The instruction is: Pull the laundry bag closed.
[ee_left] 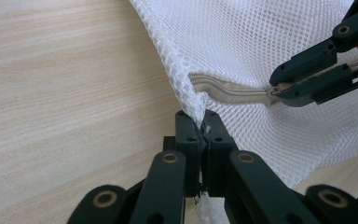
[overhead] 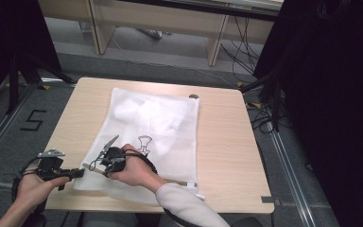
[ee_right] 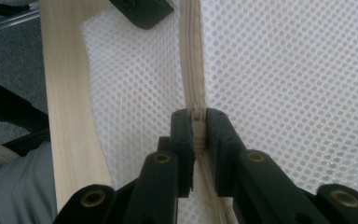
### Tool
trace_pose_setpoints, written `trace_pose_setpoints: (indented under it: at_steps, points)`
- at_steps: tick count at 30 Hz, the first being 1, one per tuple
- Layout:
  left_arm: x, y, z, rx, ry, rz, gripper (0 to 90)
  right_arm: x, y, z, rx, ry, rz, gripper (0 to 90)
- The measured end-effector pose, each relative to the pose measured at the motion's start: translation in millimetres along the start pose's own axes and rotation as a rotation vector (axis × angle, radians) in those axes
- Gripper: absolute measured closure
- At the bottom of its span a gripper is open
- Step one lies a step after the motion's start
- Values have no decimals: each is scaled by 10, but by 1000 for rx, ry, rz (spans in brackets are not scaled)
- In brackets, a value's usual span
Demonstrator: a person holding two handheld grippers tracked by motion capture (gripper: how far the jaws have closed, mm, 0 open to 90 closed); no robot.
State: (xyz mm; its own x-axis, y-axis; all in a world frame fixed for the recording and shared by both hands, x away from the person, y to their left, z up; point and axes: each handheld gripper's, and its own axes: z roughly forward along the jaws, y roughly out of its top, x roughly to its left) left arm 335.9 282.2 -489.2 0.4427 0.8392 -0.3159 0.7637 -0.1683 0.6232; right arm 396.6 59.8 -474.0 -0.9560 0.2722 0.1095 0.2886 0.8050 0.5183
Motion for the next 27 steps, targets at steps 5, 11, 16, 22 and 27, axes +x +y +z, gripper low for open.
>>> trace_pose_setpoints:
  at_steps: [5,11,16,22,27]
  points:
    - [1,2,0,1,4,3,868,-17,-22,-20,-1,2,11,826]
    - [-7,1,15,-11,13,-18,868,-36,-54,-40,4,7,13,826]
    - [2,1,0,1,3,4,867,-27,-58,-46,1,-1,15,826]
    - [6,3,-1,8,7,15,868,-31,-76,-58,6,3,20,826]
    - [0,1,4,2,4,6,867,-30,-88,-56,5,0,18,826]
